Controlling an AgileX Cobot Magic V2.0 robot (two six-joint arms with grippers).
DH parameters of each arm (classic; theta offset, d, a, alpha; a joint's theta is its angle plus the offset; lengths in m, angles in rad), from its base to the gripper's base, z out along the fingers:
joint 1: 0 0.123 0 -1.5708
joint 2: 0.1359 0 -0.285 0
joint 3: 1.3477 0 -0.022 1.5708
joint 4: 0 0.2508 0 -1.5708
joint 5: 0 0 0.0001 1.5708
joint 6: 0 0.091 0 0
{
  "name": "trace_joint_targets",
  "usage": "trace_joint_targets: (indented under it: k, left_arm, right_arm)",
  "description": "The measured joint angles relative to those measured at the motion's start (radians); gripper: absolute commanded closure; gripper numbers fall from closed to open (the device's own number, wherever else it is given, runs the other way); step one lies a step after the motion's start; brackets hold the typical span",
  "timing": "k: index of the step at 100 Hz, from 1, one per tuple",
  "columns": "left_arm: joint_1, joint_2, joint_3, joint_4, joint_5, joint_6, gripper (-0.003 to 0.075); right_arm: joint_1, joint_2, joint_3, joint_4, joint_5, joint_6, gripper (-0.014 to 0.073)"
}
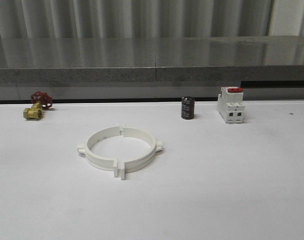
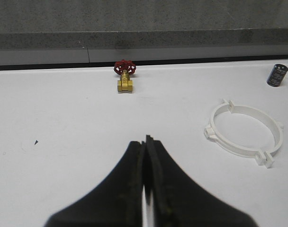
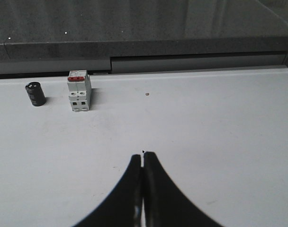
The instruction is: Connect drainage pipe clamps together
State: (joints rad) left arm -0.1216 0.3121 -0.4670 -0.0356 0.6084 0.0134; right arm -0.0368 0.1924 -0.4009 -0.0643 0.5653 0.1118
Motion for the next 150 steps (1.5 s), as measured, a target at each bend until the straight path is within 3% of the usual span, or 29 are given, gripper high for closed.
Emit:
trace_joint_targets:
  k: [28, 61, 109, 150]
  left_arm:
    - [0.000, 0.000, 0.000, 0.001, 0.000, 0.000, 0.0741]
    - [0.000, 0.000, 0.000, 0.001, 0.000, 0.000, 0.0741]
    - [0.000, 0.000, 0.000, 0.001, 0.000, 0.000, 0.0741]
    - [0.000, 0.000, 0.000, 0.001, 0.000, 0.000, 0.0741]
  right_arm:
    - [0.000, -0.199, 0.174, -0.017, -0.087, -0.003, 0.0658]
    - [0.000, -0.204, 0.413, -0.044, -0.431, -0.004, 0.0658]
    - [0.000, -0.204, 0.428, -0.029, -0.565, -0.004, 0.0658]
    - [0.000, -0.204, 0.428, -0.029, -0.565, -0.004, 0.0658]
